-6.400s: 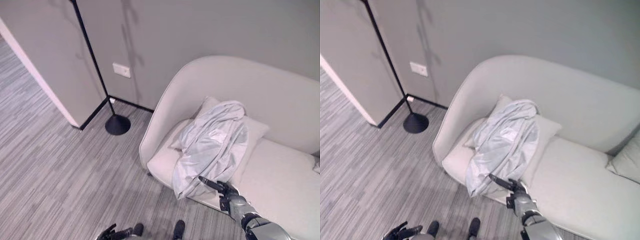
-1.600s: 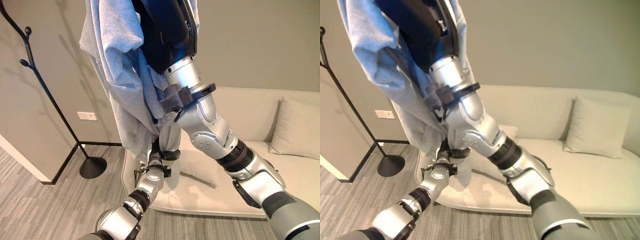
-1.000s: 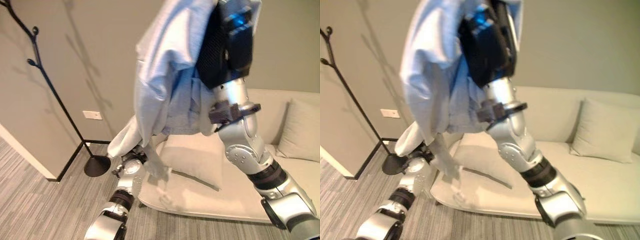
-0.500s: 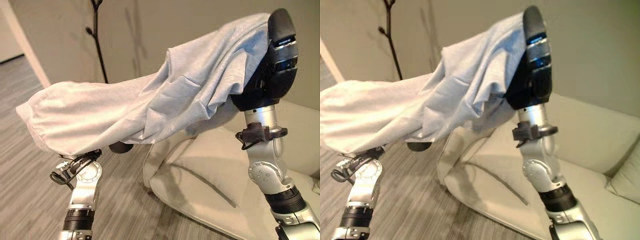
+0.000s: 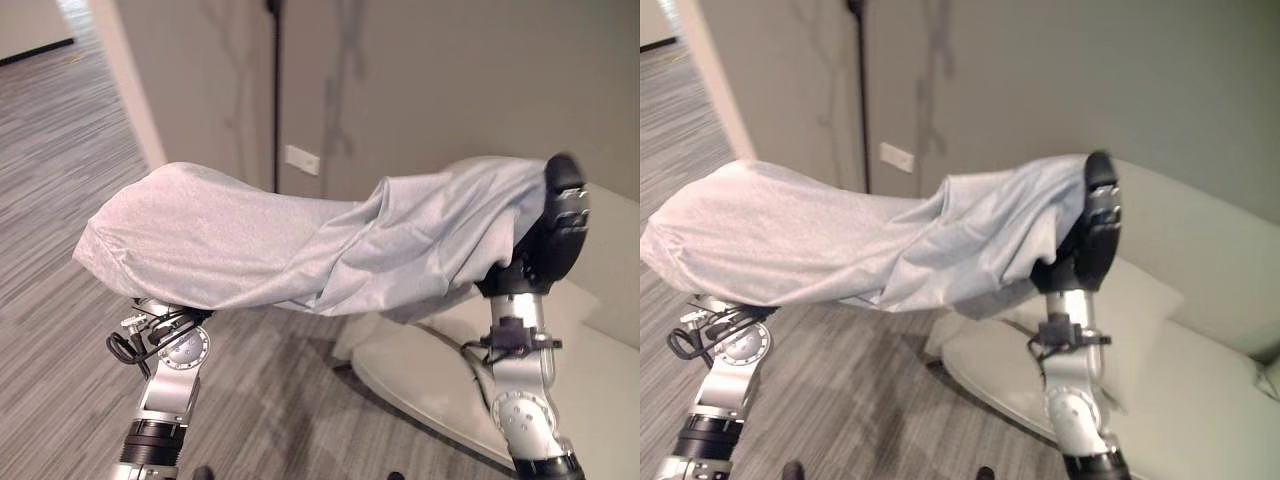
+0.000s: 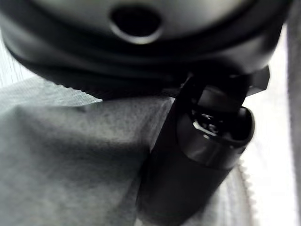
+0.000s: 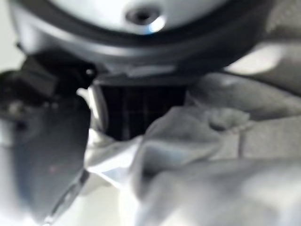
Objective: Hang the clothes on the sofa on the clothes rack.
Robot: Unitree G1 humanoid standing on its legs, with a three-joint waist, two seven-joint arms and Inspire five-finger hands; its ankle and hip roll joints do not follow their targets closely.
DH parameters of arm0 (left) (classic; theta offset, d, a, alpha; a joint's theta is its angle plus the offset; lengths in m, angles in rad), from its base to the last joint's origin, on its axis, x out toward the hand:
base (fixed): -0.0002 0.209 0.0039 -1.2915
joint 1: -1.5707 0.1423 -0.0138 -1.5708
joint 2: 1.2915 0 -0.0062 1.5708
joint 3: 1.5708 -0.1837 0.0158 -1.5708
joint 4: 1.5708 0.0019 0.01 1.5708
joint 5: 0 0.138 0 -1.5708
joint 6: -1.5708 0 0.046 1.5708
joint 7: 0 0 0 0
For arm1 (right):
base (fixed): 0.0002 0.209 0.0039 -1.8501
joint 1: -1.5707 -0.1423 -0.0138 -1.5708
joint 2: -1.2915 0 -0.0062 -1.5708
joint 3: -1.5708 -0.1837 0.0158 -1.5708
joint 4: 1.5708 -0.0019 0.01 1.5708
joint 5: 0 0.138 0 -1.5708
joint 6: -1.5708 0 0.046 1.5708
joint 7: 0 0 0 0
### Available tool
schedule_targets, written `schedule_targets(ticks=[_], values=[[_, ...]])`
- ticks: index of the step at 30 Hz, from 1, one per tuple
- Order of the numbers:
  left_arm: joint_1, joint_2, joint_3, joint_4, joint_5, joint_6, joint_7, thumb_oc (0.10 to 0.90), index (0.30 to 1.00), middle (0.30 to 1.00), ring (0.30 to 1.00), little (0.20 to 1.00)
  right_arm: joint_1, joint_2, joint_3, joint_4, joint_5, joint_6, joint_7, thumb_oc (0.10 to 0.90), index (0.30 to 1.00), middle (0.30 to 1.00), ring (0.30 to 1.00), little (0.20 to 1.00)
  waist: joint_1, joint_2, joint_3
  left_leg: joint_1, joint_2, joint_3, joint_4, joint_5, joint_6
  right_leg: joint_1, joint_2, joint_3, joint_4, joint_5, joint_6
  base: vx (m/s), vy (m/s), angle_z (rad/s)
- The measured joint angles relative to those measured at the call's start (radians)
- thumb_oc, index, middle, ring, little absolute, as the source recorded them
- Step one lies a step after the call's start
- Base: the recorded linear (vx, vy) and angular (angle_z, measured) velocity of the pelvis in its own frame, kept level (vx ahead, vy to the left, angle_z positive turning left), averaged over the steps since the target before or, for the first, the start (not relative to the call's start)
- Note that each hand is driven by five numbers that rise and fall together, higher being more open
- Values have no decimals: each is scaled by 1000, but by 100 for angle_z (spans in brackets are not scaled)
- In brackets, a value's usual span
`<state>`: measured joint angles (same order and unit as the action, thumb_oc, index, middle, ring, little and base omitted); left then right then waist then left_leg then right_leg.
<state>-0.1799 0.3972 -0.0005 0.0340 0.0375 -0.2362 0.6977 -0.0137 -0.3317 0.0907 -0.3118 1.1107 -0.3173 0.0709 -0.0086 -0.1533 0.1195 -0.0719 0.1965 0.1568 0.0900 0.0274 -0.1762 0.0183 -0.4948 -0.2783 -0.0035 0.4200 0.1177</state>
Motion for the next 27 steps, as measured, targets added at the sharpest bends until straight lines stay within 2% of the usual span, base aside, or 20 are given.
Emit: schedule_targets(ticks=[1,3,4,5,6,7,8,9,11,12,13,14,15,16,17,19,21,23,24,27], values=[[4,61,4,-20,8,-1,-13,400,300,300,300,300,-4,48,14,-15,-30,3,2,400,300,300,300,300,25,-12,6,0,-54,14,6,-18,37,-64,-55,-3,67,90,-100,-17,369,17],[3,74,12,-25,14,-1,-15,400,300,300,300,300,-6,35,29,-12,-42,11,2,400,300,300,300,300,31,3,16,27,-63,11,-12,-23,64,-79,-60,-21,129,-63,50,47,561,13],[5,81,22,-34,15,-2,-11,400,300,300,300,300,-6,32,30,-13,-52,15,3,400,300,300,300,300,37,-14,9,29,-81,22,-1,-35,83,-74,-16,-21,124,-38,39,111,528,-6],[17,88,37,-41,24,-10,-7,400,300,300,300,300,-7,42,27,-22,-62,15,3,400,300,300,300,300,48,-27,25,30,-86,94,57,-60,116,-84,-32,-93,161,28,-83,111,302,-6],[36,73,38,-49,34,-10,-19,400,300,300,300,300,7,47,11,-29,-70,14,0,400,300,300,300,300,36,-25,36,18,-112,116,61,-106,167,-73,-52,-54,174,96,-115,112,251,15],[47,51,27,-65,44,-12,-37,400,300,300,300,300,22,24,-18,-34,-76,8,1,400,300,300,300,300,17,-10,39,83,-138,88,-44,-47,182,-102,-68,-4,231,74,-93,90,215,-4],[72,43,23,-82,45,-25,-42,400,300,300,300,300,23,13,-32,-27,-84,9,0,400,300,300,300,300,21,3,41,149,-140,117,-135,-8,184,-137,-23,10,291,-116,85,74,181,-5],[74,40,23,-84,45,-28,-51,400,300,300,300,300,33,6,-45,-27,-85,7,-1,400,300,300,300,300,1,18,41,165,-122,115,-159,4,177,-148,59,-2,302,-241,91,73,163,-21],[75,41,32,-86,44,-28,-60,400,300,300,300,300,36,-1,-52,-28,-85,2,0,400,300,300,300,300,-19,7,34,186,-123,121,-180,9,178,-184,164,-27,319,-340,53,57,88,6],[77,25,35,-85,42,-28,-65,400,300,300,300,300,37,-2,-58,-32,-85,-6,8,400,300,300,300,300,-58,-1,28,188,-133,117,-180,5,172,-209,282,-23,286,-368,10,106,107,21],[80,20,29,-85,43,-28,-80,400,300,300,300,300,37,-3,-64,-32,-85,-6,8,400,300,300,300,300,-72,-3,25,192,-148,108,-180,1,168,-204,307,-31,237,-359,-20,191,157,1],[85,-32,25,-80,42,-31,-85,400,300,300,300,300,33,-22,-59,-22,-85,-6,9,400,300,300,300,300,-73,17,18,196,-151,114,-180,-14,163,-196,346,37,198,-358,-58,204,130,-26],[80,-84,34,-67,40,-31,-86,400,300,300,300,300,34,-49,-53,-11,-86,-5,9,400,300,300,300,300,-77,43,26,204,-130,110,-180,-24,174,-234,370,94,248,-397,-50,205,55,-38],[76,-97,14,3,36,-31,-108,400,300,300,300,300,45,-62,-54,-10,-103,-4,0,400,300,300,300,300,-115,49,9,227,-115,110,-180,-41,148,-248,472,168,169,-366,-43,305,-33,-30],[79,-103,-29,3,41,-27,-140,400,300,300,300,300,33,-75,-66,-9,-106,-20,-14,400,300,300,300,300,-122,93,4,253,-86,113,-181,-58,131,-218,505,150,157,-361,-117,448,-106,-14],[38,-106,-45,-23,44,-28,-147,400,300,300,300,300,8,-88,-58,-2,-107,-24,-34,400,300,300,300,300,-122,108,5,278,-46,121,-168,-55,85,-201,522,79,188,-436,-149,372,-147,-3],[28,-102,-40,-43,44,-32,-134,400,300,300,300,300,-12,-110,-57,-1,-130,-24,-35,400,300,300,300,300,-91,82,-9,273,-33,121,-43,-66,69,-166,518,93,208,-471,-166,213,-183,-11],[-23,-68,10,-27,96,-31,-85,400,300,300,300,300,-49,-161,-57,5,-173,-26,-36,400,300,300,300,300,-55,54,-27,128,17,99,333,-53,51,-87,527,97,152,-483,-191,224,-179,-17],[-41,-30,42,-24,166,-28,-49,400,300,300,300,300,-71,-219,-55,37,-229,-25,-37,400,300,300,300,300,-38,50,-30,6,57,61,570,-51,60,-55,544,120,126,-464,-239,195,14,-39],[-66,61,95,-18,277,-16,17,400,300,300,300,300,-79,-264,-49,81,-349,-24,-63,400,300,300,300,300,-28,6,-35,-86,24,66,537,-105,72,20,546,155,31,-440,-232,181,119,-26]])
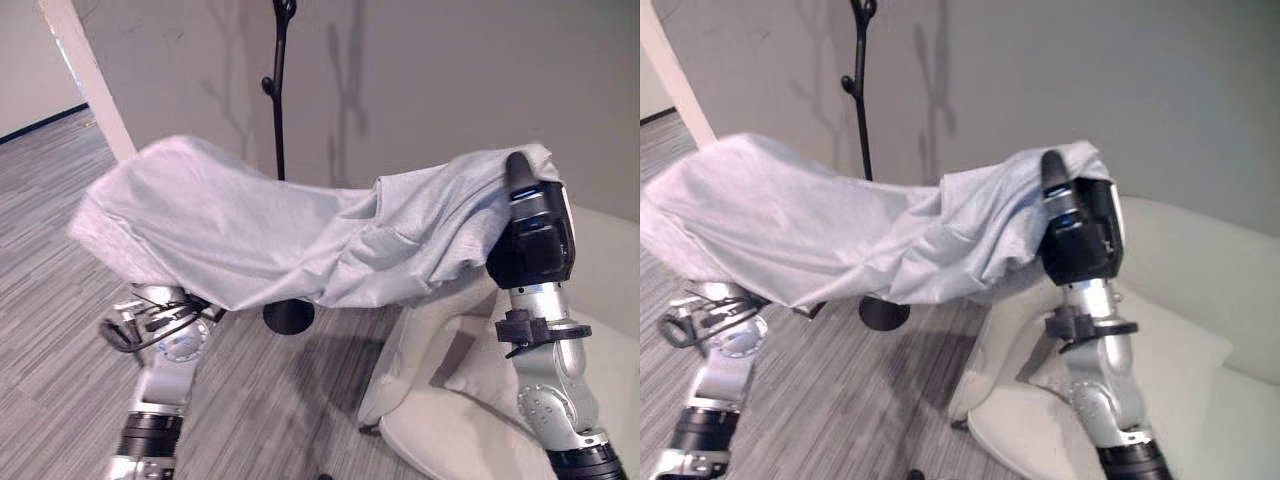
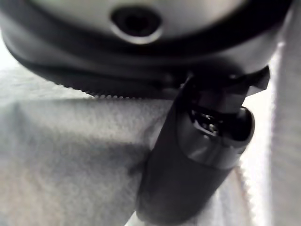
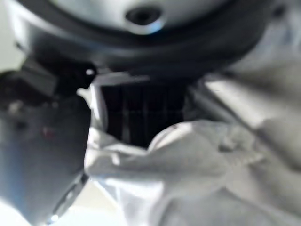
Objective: Hang the clothes on the sofa on the clothes rack.
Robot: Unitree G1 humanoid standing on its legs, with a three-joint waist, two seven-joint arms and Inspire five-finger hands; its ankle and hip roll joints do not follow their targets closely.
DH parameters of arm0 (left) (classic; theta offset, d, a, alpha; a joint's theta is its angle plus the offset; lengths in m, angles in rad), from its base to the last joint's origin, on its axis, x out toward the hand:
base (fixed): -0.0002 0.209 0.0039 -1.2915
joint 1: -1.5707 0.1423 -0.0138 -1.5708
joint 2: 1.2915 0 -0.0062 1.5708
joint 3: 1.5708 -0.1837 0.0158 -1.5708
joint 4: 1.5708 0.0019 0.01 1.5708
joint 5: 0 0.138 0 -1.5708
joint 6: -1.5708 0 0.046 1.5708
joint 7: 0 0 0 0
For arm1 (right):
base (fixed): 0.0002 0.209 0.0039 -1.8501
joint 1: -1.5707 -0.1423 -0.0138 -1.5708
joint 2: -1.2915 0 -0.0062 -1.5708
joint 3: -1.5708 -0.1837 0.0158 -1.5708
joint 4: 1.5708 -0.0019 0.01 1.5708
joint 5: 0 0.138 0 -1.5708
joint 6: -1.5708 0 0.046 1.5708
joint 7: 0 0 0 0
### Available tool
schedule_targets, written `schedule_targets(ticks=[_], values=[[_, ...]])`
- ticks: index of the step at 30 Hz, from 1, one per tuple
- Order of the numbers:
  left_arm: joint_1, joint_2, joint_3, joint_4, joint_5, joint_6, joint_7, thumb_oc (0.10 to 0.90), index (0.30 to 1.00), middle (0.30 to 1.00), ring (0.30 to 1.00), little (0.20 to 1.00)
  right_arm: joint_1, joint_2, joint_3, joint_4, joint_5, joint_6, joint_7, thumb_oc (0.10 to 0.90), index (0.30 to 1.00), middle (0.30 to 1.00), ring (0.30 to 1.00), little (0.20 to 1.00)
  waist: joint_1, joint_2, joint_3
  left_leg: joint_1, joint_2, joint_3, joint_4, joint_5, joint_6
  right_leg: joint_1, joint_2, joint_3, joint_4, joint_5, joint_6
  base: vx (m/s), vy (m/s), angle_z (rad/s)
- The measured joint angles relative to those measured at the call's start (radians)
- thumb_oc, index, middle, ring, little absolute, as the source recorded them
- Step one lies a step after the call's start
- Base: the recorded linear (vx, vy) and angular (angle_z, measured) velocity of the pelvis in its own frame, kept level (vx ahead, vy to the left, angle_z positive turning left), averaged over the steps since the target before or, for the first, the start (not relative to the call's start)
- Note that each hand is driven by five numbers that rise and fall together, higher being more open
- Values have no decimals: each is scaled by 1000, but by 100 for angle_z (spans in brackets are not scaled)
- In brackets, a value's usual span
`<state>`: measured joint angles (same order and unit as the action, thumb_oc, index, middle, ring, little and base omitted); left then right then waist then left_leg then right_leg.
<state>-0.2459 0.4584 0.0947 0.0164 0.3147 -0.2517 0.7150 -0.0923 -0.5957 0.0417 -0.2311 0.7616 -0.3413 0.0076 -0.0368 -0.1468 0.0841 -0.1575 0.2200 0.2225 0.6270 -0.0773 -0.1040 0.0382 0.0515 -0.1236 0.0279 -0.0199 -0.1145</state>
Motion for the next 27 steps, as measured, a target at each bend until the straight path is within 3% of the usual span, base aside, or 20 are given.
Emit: schedule_targets(ticks=[2,3,4,5,8,11,12,14,20,22,25,27], values=[[-16,65,46,9,77,16,57,400,300,300,300,300,-30,-42,16,36,-101,13,-26,400,300,300,300,300,20,-15,-1,-3,-72,-7,-240,-7,13,22,3,32,-30,19,-5,225,196,-66],[-17,92,66,9,118,21,97,400,300,300,300,300,-48,-58,26,48,-163,11,-36,400,300,300,300,300,27,-8,-5,-2,-123,-62,-424,-3,18,38,14,57,-50,20,-7,153,96,-60],[-23,106,71,8,137,27,115,400,300,300,300,300,-61,-57,32,57,-189,11,-41,400,300,300,300,300,34,-1,-4,-20,-148,-88,-480,6,11,52,26,77,-60,9,12,227,124,-59],[-35,113,69,9,161,35,127,400,300,300,300,300,-71,-55,34,66,-210,11,-50,400,300,300,300,300,43,4,-5,-37,-161,-120,-511,27,9,62,34,80,-69,16,1,330,150,-36],[-90,145,43,32,233,42,147,400,300,300,300,300,-111,-50,39,85,-294,11,-87,400,300,300,300,300,48,9,-5,-95,-166,-119,-535,83,26,122,55,95,-120,8,4,351,166,-22],[-90,216,36,33,291,60,155,400,300,300,300,300,-172,-55,37,90,-398,5,-124,400,300,300,300,300,47,17,-9,-21,-183,-111,-590,108,64,175,41,107,-119,-33,63,301,166,-28],[-91,228,34,33,297,62,155,400,300,300,300,300,-184,-65,37,88,-406,2,-132,400,300,300,300,300,45,31,-17,9,-184,-113,-618,124,81,184,44,103,-119,-41,76,287,184,-14],[-96,276,32,43,311,71,156,400,300,300,300,300,-243,-63,40,94,-471,1,-169,400,300,300,300,300,36,36,-22,90,-211,-89,-695,254,144,222,11,105,-102,-75,112,237,176,-17],[-208,389,22,145,316,107,164,400,300,300,300,300,-371,-88,56,107,-624,1,-235,400,300,300,300,300,46,44,-20,160,-285,-66,-715,189,215,210,-82,62,10,-146,222,150,161,-14],[-254,495,22,182,321,124,171,400,300,300,300,300,-440,-92,58,107,-697,3,-271,400,300,300,300,300,48,58,-10,172,-301,-64,-715,167,246,166,-129,38,100,-163,258,79,132,-13],[-319,523,19,259,324,130,185,400,300,300,300,300,-494,-101,71,121,-750,8,-314,400,300,300,300,300,53,96,14,221,-300,-60,-715,150,269,115,-177,-8,199,-175,278,63,146,-12],[-358,552,-3,351,315,136,182,400,300,300,300,300,-547,-105,90,163,-785,12,-331,400,300,300,300,300,48,102,19,243,-305,-51,-715,148,271,28,-226,-46,344,-175,278,48,86,-6]])
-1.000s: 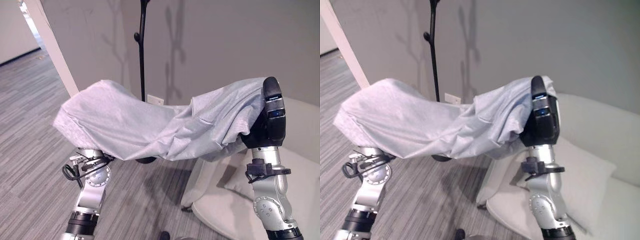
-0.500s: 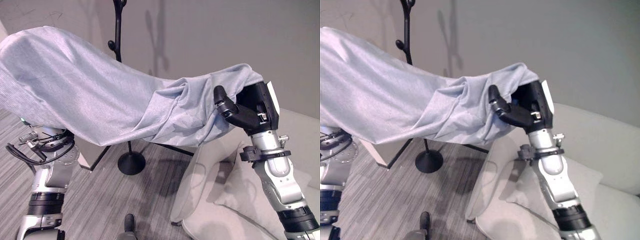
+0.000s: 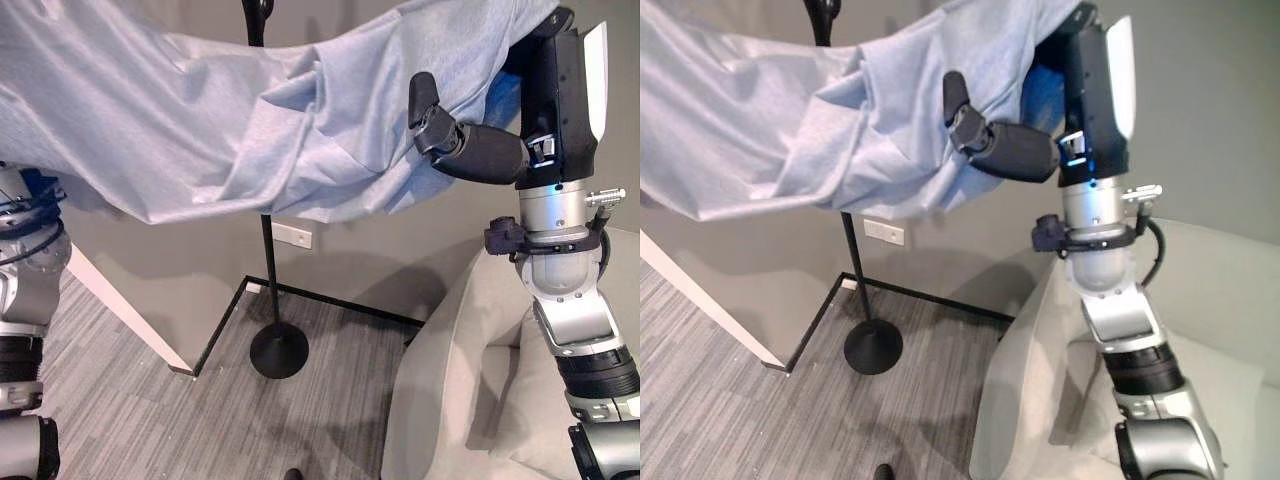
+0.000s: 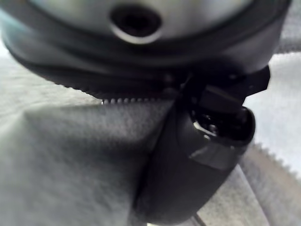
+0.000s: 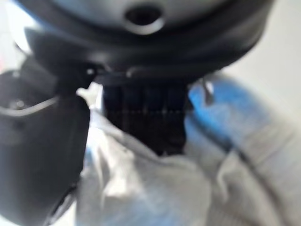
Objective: Hang the clothes on the sofa on the clothes rack.
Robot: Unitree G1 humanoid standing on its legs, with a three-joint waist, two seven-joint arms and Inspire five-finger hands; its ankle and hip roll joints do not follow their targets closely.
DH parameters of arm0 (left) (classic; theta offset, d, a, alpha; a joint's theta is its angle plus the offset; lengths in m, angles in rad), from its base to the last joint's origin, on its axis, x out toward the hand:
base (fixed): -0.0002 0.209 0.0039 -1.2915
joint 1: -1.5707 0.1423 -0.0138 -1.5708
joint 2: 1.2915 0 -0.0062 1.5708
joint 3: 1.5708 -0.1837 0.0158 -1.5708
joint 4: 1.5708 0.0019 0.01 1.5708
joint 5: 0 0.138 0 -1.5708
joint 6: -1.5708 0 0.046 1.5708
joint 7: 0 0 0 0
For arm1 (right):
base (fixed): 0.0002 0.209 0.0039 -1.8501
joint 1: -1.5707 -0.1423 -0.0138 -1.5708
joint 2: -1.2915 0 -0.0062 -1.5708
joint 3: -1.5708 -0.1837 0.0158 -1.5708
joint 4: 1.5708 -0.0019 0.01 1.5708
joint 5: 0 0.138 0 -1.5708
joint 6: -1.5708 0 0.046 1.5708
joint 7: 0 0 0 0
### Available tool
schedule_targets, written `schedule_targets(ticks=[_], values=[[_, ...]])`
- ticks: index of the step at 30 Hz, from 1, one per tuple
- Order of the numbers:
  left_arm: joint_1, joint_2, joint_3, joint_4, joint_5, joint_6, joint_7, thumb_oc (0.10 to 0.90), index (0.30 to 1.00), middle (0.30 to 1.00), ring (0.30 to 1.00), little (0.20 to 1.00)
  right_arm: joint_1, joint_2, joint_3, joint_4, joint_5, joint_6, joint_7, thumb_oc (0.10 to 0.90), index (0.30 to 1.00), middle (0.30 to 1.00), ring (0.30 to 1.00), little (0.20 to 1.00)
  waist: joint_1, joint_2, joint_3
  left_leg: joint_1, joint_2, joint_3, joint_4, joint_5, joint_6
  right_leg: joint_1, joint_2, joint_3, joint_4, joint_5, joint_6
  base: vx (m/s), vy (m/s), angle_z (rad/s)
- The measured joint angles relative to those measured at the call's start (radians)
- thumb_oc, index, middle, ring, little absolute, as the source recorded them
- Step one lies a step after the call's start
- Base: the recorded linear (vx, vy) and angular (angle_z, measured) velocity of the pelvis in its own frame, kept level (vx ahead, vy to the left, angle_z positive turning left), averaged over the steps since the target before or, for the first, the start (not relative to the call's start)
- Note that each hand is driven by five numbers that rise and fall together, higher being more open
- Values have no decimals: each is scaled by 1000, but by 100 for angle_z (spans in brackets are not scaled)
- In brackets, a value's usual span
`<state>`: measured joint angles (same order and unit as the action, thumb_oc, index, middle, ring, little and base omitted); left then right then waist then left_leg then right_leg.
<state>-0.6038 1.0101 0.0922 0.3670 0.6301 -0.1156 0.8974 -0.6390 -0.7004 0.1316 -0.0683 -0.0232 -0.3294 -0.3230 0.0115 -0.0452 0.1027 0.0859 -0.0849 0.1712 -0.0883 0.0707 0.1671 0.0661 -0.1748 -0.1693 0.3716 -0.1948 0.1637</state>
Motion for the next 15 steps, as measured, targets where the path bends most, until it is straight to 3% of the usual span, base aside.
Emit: schedule_targets(ticks=[2,4,7,8,11,13,14,15], values=[[-22,0,-18,54,-14,11,-10,400,300,300,300,300,-15,-40,0,49,-16,4,-36,400,300,300,300,300,-3,-1,-1,21,1,-2,0,-13,-18,-60,-26,-20,75,0,-1,52,26,15],[-22,0,-30,102,-38,12,-17,400,300,300,300,300,-17,-77,0,91,-36,11,-56,400,300,300,300,300,-2,-7,-4,30,0,-7,0,-25,-39,-88,-33,-21,75,-1,-3,43,-22,12],[-32,-7,-77,193,-105,14,-38,400,300,300,300,300,-16,-91,5,175,-40,15,-74,400,300,300,300,300,-4,-13,-10,28,8,-55,-2,-29,-64,-114,12,-4,-37,-2,-25,71,-53,23],[-59,-14,-119,247,-130,10,-39,400,300,300,300,300,-23,-99,24,223,-37,6,-90,400,300,300,300,300,-13,-18,-16,24,18,-60,-2,-30,-80,-104,50,60,-104,12,-34,30,-33,50],[-63,-17,-173,291,-168,11,-81,400,300,300,300,300,-25,-106,41,291,-28,27,-101,400,300,300,300,300,-27,-40,-33,9,22,-89,-2,-23,-97,-99,74,72,-221,134,-83,67,-41,33],[-158,-29,-329,480,-210,-13,-91,400,300,300,300,300,-91,-151,159,429,12,17,-116,400,300,300,300,300,-57,-33,-43,-1,32,-129,-2,-9,-117,-62,101,126,-267,150,-86,59,-33,38],[-177,-29,-386,526,-238,-9,-142,400,300,300,300,300,-136,-170,221,492,29,54,-97,400,300,300,300,300,-54,-29,-45,-9,47,-119,-2,-1,-121,-34,113,119,-345,197,-103,122,-44,27],[-178,-29,-392,534,-237,-13,-149,400,300,300,300,300,-138,-172,222,501,36,58,-97,400,300,300,300,300,-56,-29,-45,-17,53,-123,-2,1,-133,-24,121,115,-380,213,-112,153,-59,0]])
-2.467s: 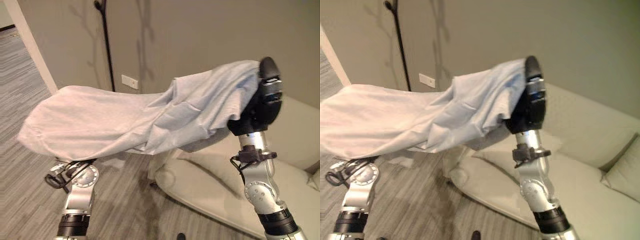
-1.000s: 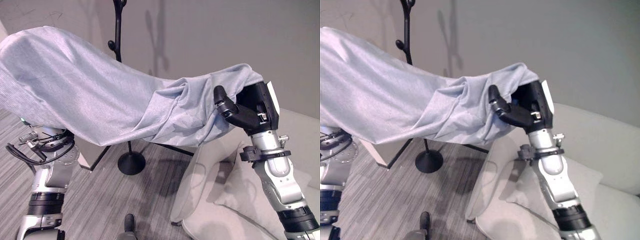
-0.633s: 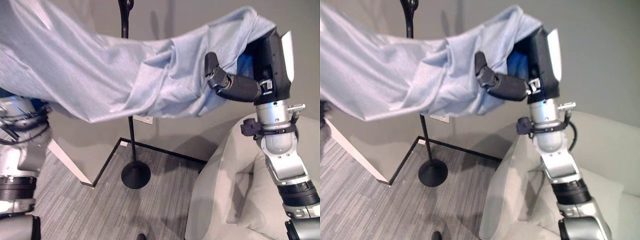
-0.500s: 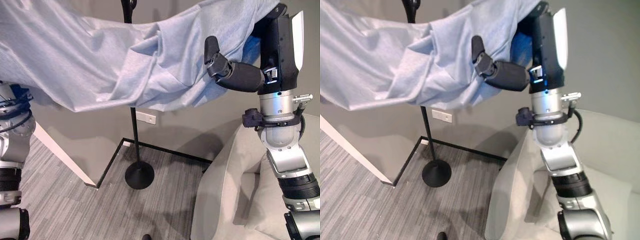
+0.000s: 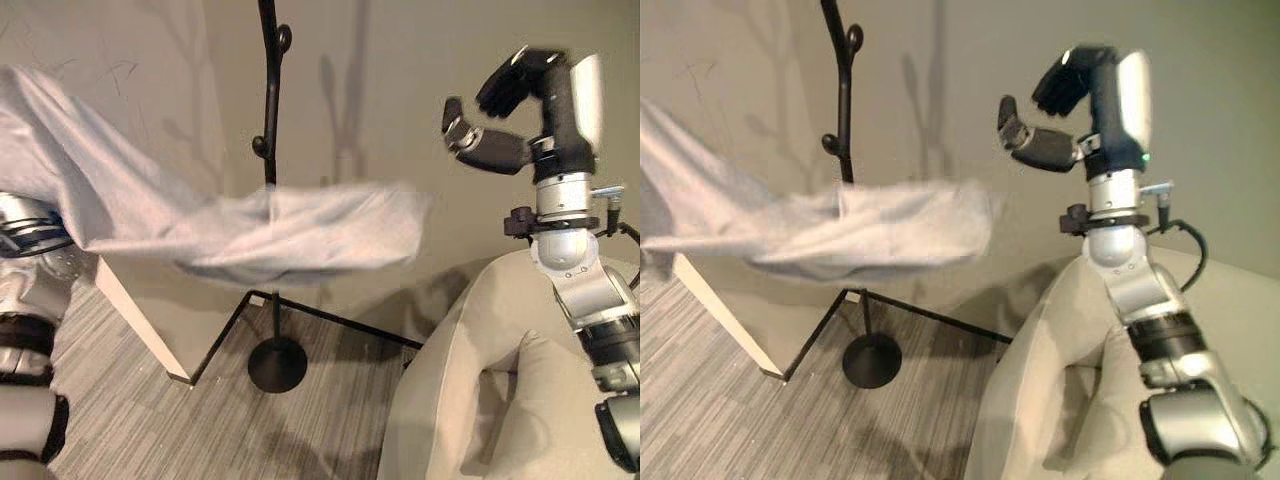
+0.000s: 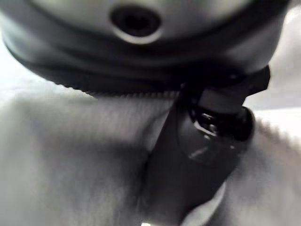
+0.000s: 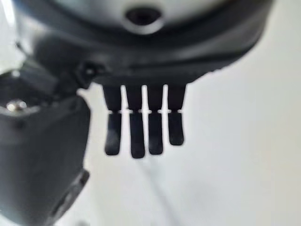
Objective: Hang the clothes on the sofa on the clothes rack.
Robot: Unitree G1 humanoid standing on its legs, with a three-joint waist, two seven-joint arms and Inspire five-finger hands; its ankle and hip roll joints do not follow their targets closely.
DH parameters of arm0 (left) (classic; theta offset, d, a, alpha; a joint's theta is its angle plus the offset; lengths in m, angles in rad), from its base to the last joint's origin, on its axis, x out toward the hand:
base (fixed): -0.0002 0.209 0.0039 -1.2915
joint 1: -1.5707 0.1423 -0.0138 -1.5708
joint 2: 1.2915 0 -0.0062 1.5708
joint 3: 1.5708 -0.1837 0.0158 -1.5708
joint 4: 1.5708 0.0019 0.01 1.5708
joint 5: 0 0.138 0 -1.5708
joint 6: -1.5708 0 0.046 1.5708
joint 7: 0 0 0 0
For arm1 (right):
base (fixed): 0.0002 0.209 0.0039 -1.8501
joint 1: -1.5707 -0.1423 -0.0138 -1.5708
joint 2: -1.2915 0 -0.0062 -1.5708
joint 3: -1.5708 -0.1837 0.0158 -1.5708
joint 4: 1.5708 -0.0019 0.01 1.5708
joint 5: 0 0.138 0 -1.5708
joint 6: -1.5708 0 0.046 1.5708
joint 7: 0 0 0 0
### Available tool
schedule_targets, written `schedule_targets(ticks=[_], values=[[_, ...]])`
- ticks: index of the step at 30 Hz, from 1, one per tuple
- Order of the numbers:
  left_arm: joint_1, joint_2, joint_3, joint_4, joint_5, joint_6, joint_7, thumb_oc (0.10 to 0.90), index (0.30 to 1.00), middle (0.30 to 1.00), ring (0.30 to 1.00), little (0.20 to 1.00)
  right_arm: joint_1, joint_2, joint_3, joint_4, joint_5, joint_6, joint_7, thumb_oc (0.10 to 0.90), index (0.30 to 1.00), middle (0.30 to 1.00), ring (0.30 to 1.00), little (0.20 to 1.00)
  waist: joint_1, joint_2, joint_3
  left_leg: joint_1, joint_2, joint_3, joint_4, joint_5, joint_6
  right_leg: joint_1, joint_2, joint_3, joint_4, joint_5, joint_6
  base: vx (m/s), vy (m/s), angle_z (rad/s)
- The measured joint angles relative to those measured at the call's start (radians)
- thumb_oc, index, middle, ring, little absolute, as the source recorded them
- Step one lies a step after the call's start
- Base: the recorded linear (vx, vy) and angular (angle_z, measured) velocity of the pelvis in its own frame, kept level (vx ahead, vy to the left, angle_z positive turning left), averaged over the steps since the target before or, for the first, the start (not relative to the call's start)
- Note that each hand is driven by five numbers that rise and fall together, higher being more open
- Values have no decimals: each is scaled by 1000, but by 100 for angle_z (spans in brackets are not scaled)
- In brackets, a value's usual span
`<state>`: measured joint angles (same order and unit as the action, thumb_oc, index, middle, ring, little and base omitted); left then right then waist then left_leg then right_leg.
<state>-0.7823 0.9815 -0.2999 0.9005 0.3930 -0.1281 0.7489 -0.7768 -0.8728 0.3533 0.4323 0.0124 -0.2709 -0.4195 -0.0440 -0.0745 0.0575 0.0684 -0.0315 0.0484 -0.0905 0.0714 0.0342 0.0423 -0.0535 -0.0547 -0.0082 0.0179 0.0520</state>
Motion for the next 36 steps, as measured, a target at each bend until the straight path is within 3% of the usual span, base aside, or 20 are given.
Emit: schedule_targets(ticks=[2,5,10,11,13,14,15,16,18,20,24,27,30,36], values=[[0,-2,-14,13,-1,-4,-21,400,300,300,300,300,-17,-3,10,25,4,9,2,400,300,300,300,300,-8,-2,-1,-8,6,-1,0,3,-7,30,10,-6,-79,43,-13,110,-49,2],[-34,-1,-44,42,-15,-6,-40,400,300,300,300,300,-93,-6,60,87,3,31,2,400,300,300,300,300,-30,-1,-1,-9,26,1,0,3,-18,32,29,-9,-85,45,-13,111,-57,-2],[-87,1,-74,-6,-20,-6,-42,400,300,300,300,300,-130,-9,47,48,2,37,0,400,300,300,300,300,-56,-3,0,-14,39,-7,0,6,-32,32,41,-22,-85,36,-26,110,-81,6],[-87,3,-74,-32,-20,-4,-42,400,300,300,300,300,-127,-11,42,33,2,38,0,424,335,335,335,335,-56,-3,0,-15,40,-7,0,6,-33,31,42,-22,-85,36,-26,122,-88,5],[-78,12,-50,-233,0,0,-40,400,300,300,300,300,-45,-4,-53,-103,20,31,6,579,568,568,568,568,-46,-11,4,-17,47,-8,0,2,-43,29,50,-22,-85,34,-29,118,-79,2],[-78,18,-47,-283,10,-6,-36,400,300,300,300,300,-23,4,-68,-144,41,23,13,800,900,900,900,900,-45,-12,4,-16,47,-8,0,2,-43,30,50,-22,-85,34,-29,118,-68,-1],[-70,33,-44,-351,22,-7,-37,400,300,300,300,300,11,30,-99,-195,64,10,35,800,900,900,900,900,-46,-13,3,-15,48,-8,0,2,-43,31,51,-22,-85,33,-29,109,-62,-4],[-3,66,28,-526,82,-27,-31,400,300,300,300,300,134,100,-181,-329,164,-35,101,800,900,900,900,900,-50,-16,2,-12,47,-6,0,1,-45,33,50,-20,-85,33,-30,96,-63,-3],[-1,89,34,-607,136,-55,-13,400,300,300,300,300,205,102,-165,-377,226,-55,179,800,900,900,900,900,-51,-15,3,-7,46,-6,0,1,-45,37,49,-21,-85,32,-30,84,-66,-1],[27,141,68,-737,205,-68,-12,400,300,300,300,300,383,90,-164,-457,339,-42,325,800,900,900,900,900,-51,-20,0,-4,47,-7,-1,-1,-48,42,49,-22,-85,32,-30,24,-19,2],[53,172,105,-761,241,-72,-9,400,300,300,300,300,574,79,-121,-446,444,37,485,800,900,900,900,900,-49,-16,0,-13,51,-11,-6,-15,-67,46,52,-25,-85,33,-32,-3,-9,3],[107,177,147,-761,242,-63,-16,400,300,300,300,300,656,78,-112,-446,520,83,547,800,900,900,900,900,-41,-6,-6,-24,53,-5,-6,-16,-65,36,52,-26,-85,36,-40,-30,-8,3],[164,184,177,-760,252,-59,-19,400,300,300,300,300,667,78,-45,-446,596,112,593,800,900,900,900,900,-36,2,-9,-27,52,-5,-6,-13,-68,33,52,-27,-85,37,-42,0,0,0],[166,184,178,-766,274,-54,-19,400,300,300,300,300,634,128,108,-446,622,146,637,800,900,900,900,900,-23,14,-17,-31,47,-17,0,8,-63,26,48,-36,-85,37,-42,-35,-6,8]])
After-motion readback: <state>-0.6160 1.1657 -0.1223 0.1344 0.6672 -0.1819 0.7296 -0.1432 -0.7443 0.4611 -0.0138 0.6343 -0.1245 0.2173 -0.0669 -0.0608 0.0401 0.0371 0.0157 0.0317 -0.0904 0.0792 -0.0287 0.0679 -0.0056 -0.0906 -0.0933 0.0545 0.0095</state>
